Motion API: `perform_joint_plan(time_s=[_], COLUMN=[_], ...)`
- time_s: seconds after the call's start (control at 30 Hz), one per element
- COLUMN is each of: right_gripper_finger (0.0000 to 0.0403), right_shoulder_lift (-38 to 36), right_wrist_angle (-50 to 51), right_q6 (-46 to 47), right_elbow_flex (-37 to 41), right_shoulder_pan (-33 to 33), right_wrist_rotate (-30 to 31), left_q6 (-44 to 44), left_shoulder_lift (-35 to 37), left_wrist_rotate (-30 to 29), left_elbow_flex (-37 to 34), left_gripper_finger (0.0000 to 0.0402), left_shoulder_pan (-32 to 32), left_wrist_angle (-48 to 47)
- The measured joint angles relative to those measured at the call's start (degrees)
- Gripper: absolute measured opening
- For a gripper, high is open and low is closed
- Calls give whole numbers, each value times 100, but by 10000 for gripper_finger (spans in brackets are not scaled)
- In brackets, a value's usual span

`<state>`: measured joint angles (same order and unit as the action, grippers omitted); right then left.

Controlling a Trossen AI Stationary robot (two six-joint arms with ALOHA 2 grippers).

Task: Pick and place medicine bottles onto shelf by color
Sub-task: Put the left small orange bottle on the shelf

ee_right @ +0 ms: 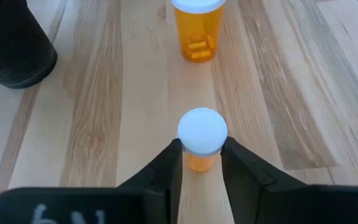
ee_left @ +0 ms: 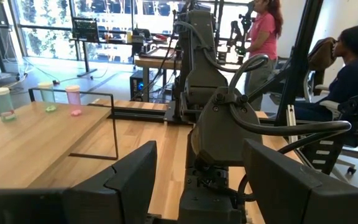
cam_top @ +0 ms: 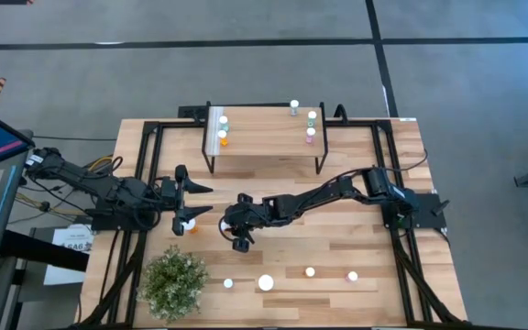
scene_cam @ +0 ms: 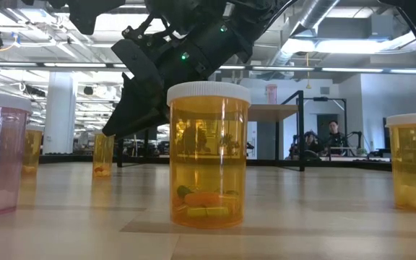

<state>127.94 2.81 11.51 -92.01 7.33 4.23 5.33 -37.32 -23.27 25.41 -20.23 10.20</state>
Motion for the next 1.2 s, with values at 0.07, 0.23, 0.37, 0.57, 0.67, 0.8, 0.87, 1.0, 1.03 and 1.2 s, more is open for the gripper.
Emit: perform_joint_plan(time_s=[0.07, 0.23, 0.37, 0.57, 0.67, 0.8, 0.87, 1.0, 1.03, 1.2], right_gripper_finger=[117, 117, 115, 108, 107, 106, 106, 106, 106, 108], right_shoulder_lift=[0, 0, 0, -83, -186, -212, -223, -245, -245, -245], right_wrist_angle=[0, 6, 17, 160, 289, 306, 332, 385, 400, 478], right_q6=[-9, -42, -44, -85, -92, -103, -108, -116, -114, -116], right_elbow_flex=[0, 0, 0, 2, 9, 2, 4, 2, 2, 2], right_shoulder_pan=[0, 0, -7, -11, -9, -9, -9, -9, -9, -9], right_wrist_rotate=[0, 0, -2, -2, -2, -2, -2, -2, -2, -2], left_q6=[1, 2, 4, 8, 12, 32, 32, 32, 32, 32], left_shoulder_lift=[0, 0, 0, 0, 0, -2, -2, -2, -2, -2], left_wrist_rotate=[-1, 1, 1, 1, 1, 1, 1, 1, 1, 1], left_elbow_flex=[0, 0, 0, 0, 0, 0, 0, 0, 0, 0], left_gripper_finger=[224, 224, 224, 224, 224, 224, 224, 224, 224, 224], left_shoulder_pan=[0, 0, 0, 0, 0, 0, 0, 0, 0, 0], left_wrist_angle=[0, -1, 0, 0, 1, 17, 20, 22, 22, 22])
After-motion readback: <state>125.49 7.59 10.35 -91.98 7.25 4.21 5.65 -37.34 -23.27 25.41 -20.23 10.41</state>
